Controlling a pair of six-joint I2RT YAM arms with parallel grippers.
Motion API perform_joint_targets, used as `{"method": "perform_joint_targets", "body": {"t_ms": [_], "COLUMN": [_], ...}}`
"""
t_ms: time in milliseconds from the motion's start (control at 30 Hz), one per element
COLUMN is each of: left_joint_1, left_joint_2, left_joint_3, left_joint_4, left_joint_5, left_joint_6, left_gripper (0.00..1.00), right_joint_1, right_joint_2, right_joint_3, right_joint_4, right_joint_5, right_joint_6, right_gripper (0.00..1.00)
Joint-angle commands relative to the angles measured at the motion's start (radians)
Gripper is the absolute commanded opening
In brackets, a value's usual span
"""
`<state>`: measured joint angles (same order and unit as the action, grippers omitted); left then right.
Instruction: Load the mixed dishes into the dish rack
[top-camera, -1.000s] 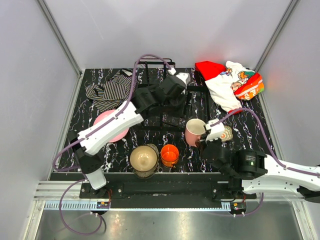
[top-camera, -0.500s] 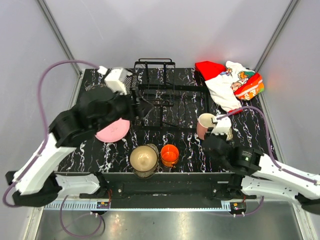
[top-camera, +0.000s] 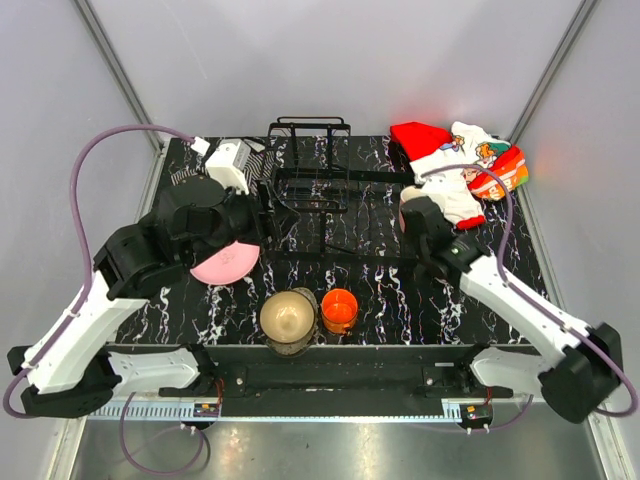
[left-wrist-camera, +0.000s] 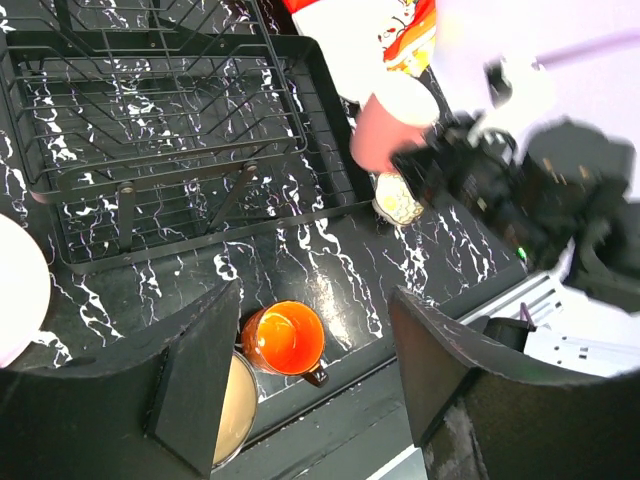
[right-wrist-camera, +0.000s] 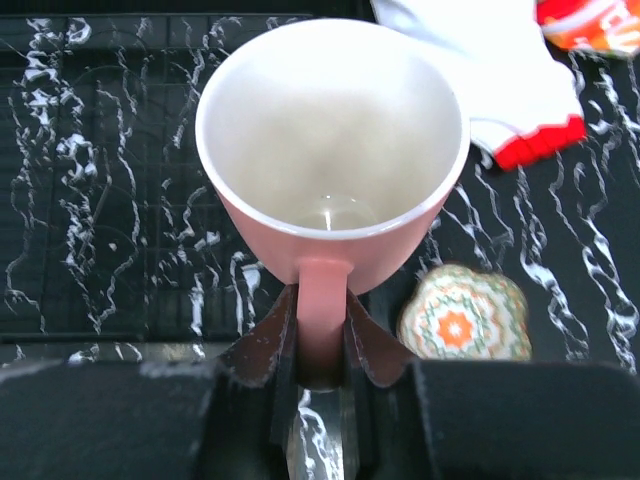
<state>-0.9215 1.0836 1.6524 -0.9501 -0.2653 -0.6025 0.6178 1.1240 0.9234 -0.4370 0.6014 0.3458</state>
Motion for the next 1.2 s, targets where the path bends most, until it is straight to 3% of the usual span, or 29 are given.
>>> {"method": "perform_joint_targets", "body": {"t_ms": [0, 267, 500, 733, 800, 967, 1167], "left_joint_1": [0.007, 0.013, 0.024, 0.032, 0.036, 0.050, 0.068], "left_joint_2": [-0.014, -0.050, -0.053, -0.051, -0.048, -0.036, -0.018], "left_joint_3": [0.007, -0.022, -0.029, -0.034, -0.034, -0.034, -0.054], "left_joint_4": [0.030, 0.030, 0.031, 0.034, 0.036, 0.043, 0.063], "left_joint_5": [0.006, -0.011, -0.005, 0.000, 0.001, 0.014, 0.046], "left_joint_6": [0.029, 0.040, 0.049, 0.056, 0.061, 0.072, 0.086], "left_gripper": [0.64, 0.64, 0.64, 0.64, 0.64, 0.64, 0.64], "right_joint_1": [-0.044, -0.125, -0.171, -0.225, -0.265, -0.328, -0.403], "right_joint_2": [0.079, 0.050, 0.086, 0.143, 0.190, 0.214, 0.298], "right_joint_3": [0.114, -0.027, 0.017, -0.002, 0.037, -0.018, 0.020], "right_joint_4": [0.227, 0.567, 0.491, 0.557, 0.508, 0.635, 0.647], "right_joint_5": [-0.037, -0.190, -0.299, -0.423, -0.498, -0.713, -0.994], "right_joint_6": [-0.100, -0.235, -0.277, -0.376, -0.407, -0.450, -0.502], "right_gripper": [0.00, 0.00, 0.00, 0.00, 0.00, 0.00, 0.00]}}
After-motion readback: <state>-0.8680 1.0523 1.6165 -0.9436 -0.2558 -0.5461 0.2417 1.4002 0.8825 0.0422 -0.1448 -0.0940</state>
